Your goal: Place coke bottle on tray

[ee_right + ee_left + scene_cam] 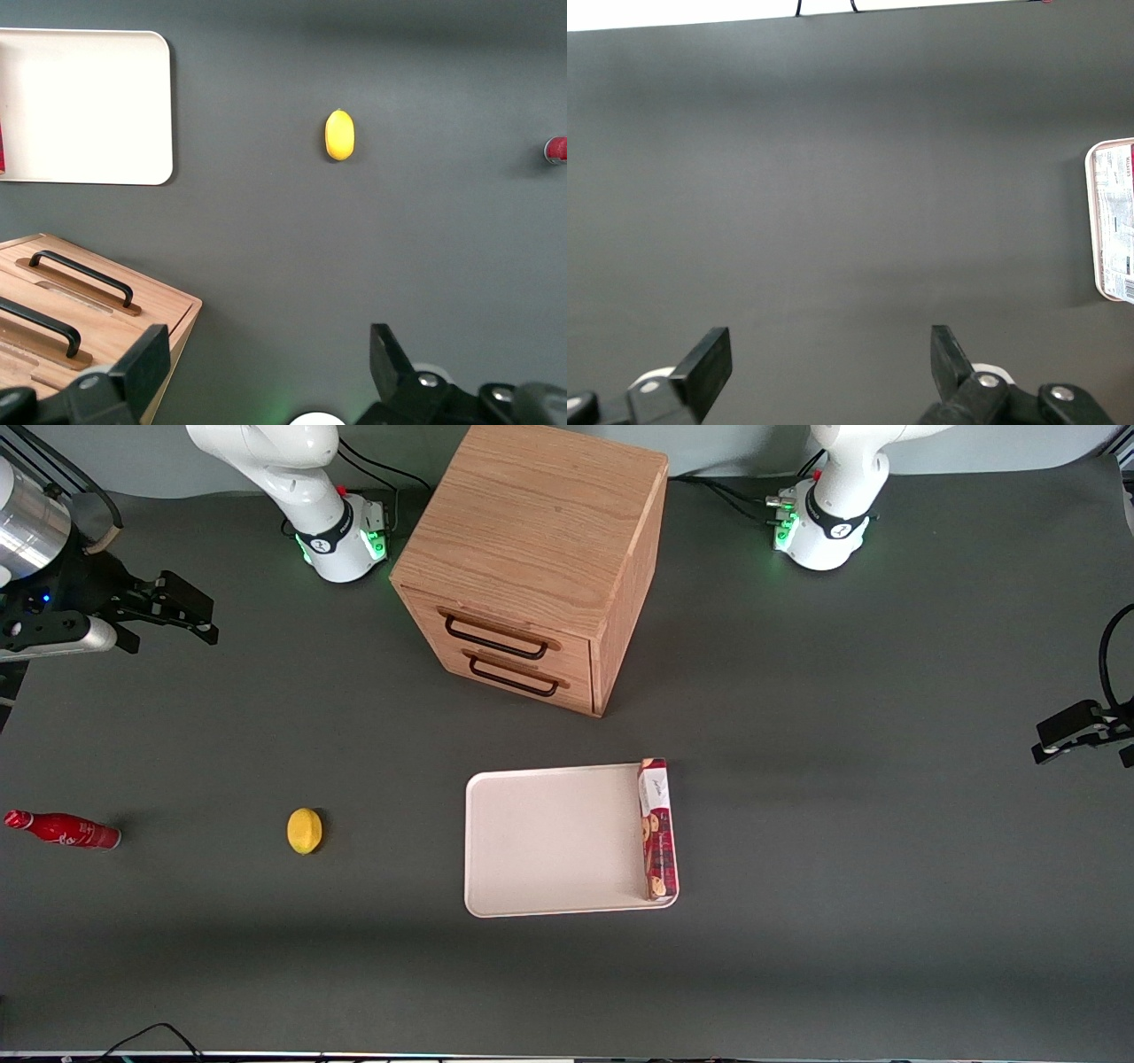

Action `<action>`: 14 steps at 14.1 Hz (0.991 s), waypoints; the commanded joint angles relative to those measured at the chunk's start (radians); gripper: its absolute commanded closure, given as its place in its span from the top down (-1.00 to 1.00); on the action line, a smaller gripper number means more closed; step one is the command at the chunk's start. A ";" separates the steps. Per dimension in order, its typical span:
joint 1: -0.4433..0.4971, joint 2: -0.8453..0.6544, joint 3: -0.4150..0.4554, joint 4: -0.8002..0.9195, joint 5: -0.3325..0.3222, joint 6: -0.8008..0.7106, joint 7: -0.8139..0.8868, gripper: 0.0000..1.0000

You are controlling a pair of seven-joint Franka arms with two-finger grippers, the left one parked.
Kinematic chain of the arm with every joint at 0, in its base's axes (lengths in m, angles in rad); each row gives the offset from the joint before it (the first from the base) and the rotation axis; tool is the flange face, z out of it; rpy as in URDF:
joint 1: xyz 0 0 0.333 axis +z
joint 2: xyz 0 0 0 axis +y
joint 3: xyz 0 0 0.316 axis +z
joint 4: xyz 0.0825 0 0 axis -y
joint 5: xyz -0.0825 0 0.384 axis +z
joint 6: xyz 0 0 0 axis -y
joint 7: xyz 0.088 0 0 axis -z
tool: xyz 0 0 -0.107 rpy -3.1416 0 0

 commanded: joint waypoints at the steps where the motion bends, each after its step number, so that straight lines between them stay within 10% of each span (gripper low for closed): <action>1: -0.004 0.002 -0.001 0.015 0.017 0.002 0.051 1.00; 5: -0.006 0.055 -0.036 0.019 -0.077 0.008 0.009 1.00; 14: -0.001 0.246 -0.541 0.019 -0.092 0.278 -0.979 1.00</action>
